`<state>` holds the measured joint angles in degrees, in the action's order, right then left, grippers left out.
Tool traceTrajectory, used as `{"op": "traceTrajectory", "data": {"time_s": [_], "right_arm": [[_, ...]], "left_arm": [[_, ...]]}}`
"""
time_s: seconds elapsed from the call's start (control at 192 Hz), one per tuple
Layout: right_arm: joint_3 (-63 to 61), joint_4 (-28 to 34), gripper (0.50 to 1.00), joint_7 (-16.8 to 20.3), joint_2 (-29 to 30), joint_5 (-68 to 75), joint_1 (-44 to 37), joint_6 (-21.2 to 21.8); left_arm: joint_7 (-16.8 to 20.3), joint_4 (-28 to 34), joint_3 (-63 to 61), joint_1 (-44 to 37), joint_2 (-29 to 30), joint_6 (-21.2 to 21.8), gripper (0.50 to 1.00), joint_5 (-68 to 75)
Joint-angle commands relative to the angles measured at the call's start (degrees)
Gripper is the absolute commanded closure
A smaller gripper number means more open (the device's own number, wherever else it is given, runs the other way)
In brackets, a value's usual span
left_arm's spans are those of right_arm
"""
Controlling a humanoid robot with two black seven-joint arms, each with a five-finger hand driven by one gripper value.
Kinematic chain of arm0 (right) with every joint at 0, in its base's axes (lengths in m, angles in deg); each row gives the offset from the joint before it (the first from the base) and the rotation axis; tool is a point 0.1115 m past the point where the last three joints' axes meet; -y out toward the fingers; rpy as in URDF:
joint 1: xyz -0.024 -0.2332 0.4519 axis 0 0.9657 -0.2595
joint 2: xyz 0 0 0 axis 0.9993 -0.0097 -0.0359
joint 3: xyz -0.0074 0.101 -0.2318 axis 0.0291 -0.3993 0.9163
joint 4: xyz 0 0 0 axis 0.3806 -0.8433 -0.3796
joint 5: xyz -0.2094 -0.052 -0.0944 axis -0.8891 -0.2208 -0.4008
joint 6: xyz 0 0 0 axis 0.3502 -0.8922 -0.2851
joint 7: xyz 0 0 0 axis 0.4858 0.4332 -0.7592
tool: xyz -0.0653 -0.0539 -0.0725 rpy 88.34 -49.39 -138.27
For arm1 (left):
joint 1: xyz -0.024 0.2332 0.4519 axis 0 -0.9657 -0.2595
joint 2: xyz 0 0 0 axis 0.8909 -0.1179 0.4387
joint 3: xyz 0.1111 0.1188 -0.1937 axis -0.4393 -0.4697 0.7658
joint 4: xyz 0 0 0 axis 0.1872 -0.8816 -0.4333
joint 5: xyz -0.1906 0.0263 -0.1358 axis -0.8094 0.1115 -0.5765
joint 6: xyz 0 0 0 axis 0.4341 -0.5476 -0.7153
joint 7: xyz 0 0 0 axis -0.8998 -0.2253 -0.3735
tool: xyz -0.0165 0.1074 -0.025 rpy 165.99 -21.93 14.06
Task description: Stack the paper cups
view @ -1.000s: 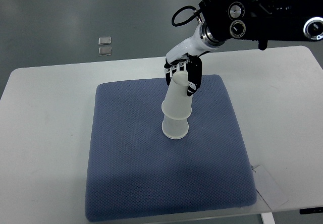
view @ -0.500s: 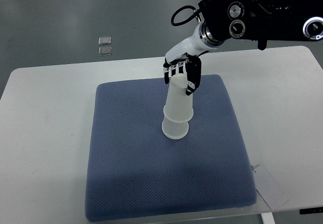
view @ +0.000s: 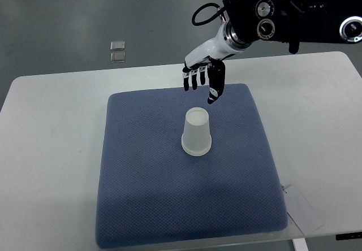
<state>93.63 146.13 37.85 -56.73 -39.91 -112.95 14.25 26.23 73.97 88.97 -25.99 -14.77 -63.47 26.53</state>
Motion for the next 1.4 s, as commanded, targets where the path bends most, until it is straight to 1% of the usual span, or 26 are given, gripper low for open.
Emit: {"op": "traceTrajectory", "data": {"time_s": [0.0,0.182,0.271,0.339,0.396,0.516,0.589,0.651,0.677,0.823,0.995,1.104,1.203,1.312,1.396], "right_arm": [[-0.26,-1.73,0.72,-0.17,-0.38,0.43,0.34,-0.44],[-4.75,-5.77,0.718,-0.35,-2.14,0.69,5.18,-2.37],[-9.05,-7.53,0.718,-0.52,-3.81,1.75,9.13,-4.39],[-14.14,-9.2,0.718,-1.75,-5.47,4.12,13.78,-7.11],[-17.92,-10.43,0.718,-2.46,-6.88,6.31,17.39,-8.52],[-26.19,-13.07,0.718,-2.99,-8.46,9.74,25.3,-10.37],[-34.09,-15.26,0.718,-4.39,-8.64,11.41,31.54,-11.6],[-38.85,-17.11,0.718,-5.27,-8.55,12.56,35.32,-12.57],[-41.56,-18.25,0.718,-5.8,-8.12,13.26,37.78,-13.18],[-53.17,-23.08,0.713,-7.99,-4.6,16.77,45.51,-15.55],[-63.89,-27.21,0.705,-8.7,0.32,21.34,53.07,-16.96],[-68.29,-29.33,0.701,-10.98,3.05,22.4,56.24,-16.96],[-72.59,-30.73,0.687,-12.92,5.51,24.42,59.58,-16.96],[-76.99,-33.28,0.668,-13.53,8.14,28.81,62.21,-16.87],[-78.84,-34.78,0.668,-13.62,9.55,31.89,63.01,-16.87]], "left_arm": [[0.0,-0.01,0.01,-0.06,0.0,0.0,0.5,-0.01],[0.0,-0.01,0.01,-0.06,0.0,0.0,0.5,-0.01],[0.0,-0.01,0.01,0.03,0.0,0.0,0.5,-0.01],[0.0,-0.01,0.01,0.03,0.0,0.0,0.5,-0.01],[0.0,-0.01,0.01,0.03,0.0,0.0,0.5,-0.01],[0.0,-0.01,0.01,0.03,0.0,0.0,0.5,0.08],[0.0,-0.01,0.01,0.03,0.0,0.0,0.5,-0.01],[0.0,-0.01,0.01,-0.06,0.0,0.0,0.5,-0.01],[0.0,-0.01,0.01,-0.06,0.0,0.0,0.5,-0.01],[0.0,-0.01,0.01,-0.06,0.0,0.0,0.5,-0.01],[0.0,-0.01,0.01,-0.06,0.0,0.0,0.5,-0.01],[0.0,-0.01,0.01,-0.06,0.0,0.0,0.5,-0.01],[0.0,-0.01,0.01,-0.06,0.0,0.0,0.5,-0.01],[0.0,-0.01,-0.08,-0.06,0.0,0.0,0.5,-0.01],[0.0,-0.01,0.01,-0.06,0.0,0.0,0.5,-0.01]]}}
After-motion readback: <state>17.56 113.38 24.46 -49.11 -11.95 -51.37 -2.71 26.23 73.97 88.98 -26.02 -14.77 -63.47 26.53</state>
